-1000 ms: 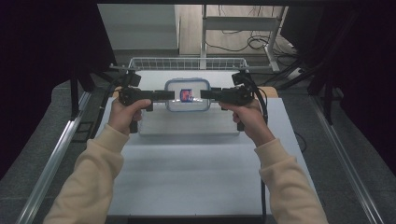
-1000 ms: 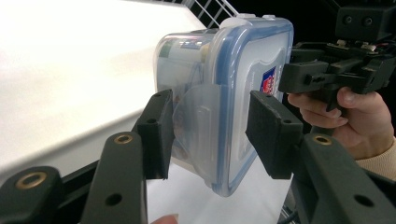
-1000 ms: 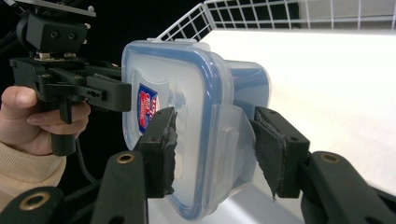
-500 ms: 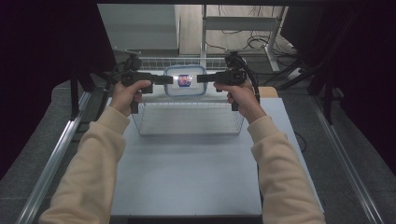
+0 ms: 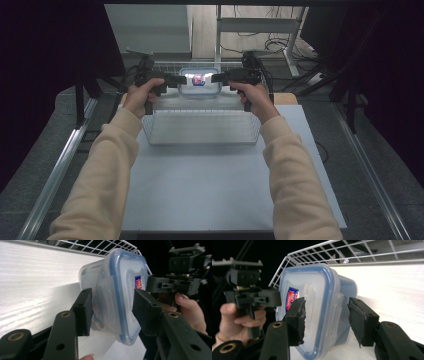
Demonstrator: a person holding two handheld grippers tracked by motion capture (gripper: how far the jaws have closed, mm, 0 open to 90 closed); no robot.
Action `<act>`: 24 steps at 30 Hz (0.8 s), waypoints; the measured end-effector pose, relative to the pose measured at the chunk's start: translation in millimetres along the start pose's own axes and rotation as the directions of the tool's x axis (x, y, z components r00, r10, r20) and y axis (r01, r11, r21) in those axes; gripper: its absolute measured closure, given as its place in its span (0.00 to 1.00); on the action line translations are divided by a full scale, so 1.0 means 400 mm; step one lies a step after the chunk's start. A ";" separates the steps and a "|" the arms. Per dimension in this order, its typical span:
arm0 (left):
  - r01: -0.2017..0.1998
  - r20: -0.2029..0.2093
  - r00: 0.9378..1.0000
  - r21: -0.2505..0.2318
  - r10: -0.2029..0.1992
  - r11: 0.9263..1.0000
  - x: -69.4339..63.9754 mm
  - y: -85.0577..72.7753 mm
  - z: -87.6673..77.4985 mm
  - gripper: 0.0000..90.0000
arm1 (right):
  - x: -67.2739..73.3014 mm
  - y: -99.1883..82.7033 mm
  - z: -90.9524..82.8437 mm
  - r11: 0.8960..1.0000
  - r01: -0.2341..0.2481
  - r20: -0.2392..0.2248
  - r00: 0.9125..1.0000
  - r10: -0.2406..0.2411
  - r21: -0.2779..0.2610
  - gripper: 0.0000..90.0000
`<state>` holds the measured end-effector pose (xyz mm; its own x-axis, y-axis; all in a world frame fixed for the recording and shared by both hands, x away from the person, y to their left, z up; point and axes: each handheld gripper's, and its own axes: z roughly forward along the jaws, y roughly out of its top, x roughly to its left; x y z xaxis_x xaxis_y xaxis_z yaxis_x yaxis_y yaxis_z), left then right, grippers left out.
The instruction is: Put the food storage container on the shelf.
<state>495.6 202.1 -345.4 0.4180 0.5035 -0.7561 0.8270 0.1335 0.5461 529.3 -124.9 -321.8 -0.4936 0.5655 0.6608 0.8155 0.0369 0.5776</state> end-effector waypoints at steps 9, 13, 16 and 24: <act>0.067 0.012 0.998 0.005 -0.067 0.998 0.026 0.015 0.013 0.54 | -0.023 0.012 0.021 0.992 -0.125 0.009 0.992 0.125 -0.013 0.53; 0.085 0.023 0.996 0.006 -0.085 0.996 0.034 0.017 0.016 0.53 | -0.023 0.012 0.023 0.991 -0.132 0.013 0.991 0.132 -0.005 0.52; 0.086 0.026 0.996 0.004 -0.086 0.996 0.036 0.017 0.017 0.53 | -0.021 0.009 0.024 0.990 -0.141 0.020 0.990 0.141 -0.021 0.51; 0.024 -0.032 0.999 -0.065 -0.026 0.998 0.016 0.012 -0.003 0.30 | 0.016 -0.002 0.011 0.997 -0.023 0.085 0.996 0.030 -0.073 0.29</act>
<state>502.0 207.2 -347.2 0.3842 0.5272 -0.7579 0.8106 0.2004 0.5503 527.0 -117.7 -320.3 -0.4416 0.6347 0.6341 0.8025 -0.0365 0.5955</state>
